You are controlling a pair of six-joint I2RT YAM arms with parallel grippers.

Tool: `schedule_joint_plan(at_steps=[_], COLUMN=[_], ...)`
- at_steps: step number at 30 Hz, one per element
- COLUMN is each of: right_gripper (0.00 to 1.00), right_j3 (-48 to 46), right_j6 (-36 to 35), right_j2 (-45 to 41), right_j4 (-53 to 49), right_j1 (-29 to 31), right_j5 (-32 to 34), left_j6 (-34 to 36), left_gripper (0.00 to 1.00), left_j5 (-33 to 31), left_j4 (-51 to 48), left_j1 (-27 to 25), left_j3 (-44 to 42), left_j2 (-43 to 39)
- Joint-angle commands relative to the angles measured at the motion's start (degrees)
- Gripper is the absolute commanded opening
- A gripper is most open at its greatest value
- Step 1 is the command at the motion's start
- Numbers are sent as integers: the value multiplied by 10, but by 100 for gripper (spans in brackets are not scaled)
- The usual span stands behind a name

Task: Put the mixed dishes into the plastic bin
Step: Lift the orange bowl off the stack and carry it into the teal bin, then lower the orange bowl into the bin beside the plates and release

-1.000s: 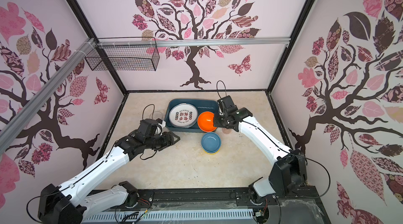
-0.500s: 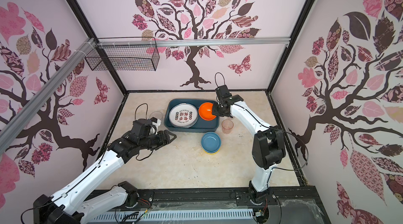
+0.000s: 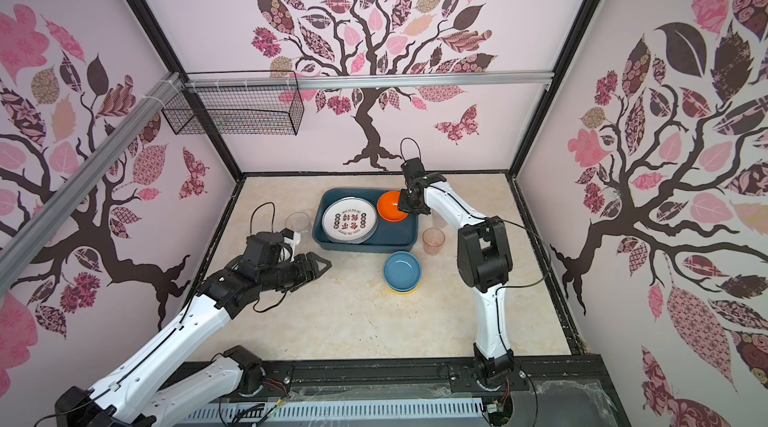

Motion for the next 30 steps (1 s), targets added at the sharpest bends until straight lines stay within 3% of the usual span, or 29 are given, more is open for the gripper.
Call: schedule_joint_plan(at_steps=[1,30], right_gripper=[1,3], right_j3=[28,139], right_j6=[13,19], right_j2=[32,146], right_j4=[5,-23], right_j1=[-7,-17], right_j5=[8,-6], left_j6=[-2,-14], left_gripper=[69,69], left_j5=[-6,-4], left_j4=[-6,-4], left_j1=[3,7], left_j3=[-20,-39], left_j2=[-7,-8])
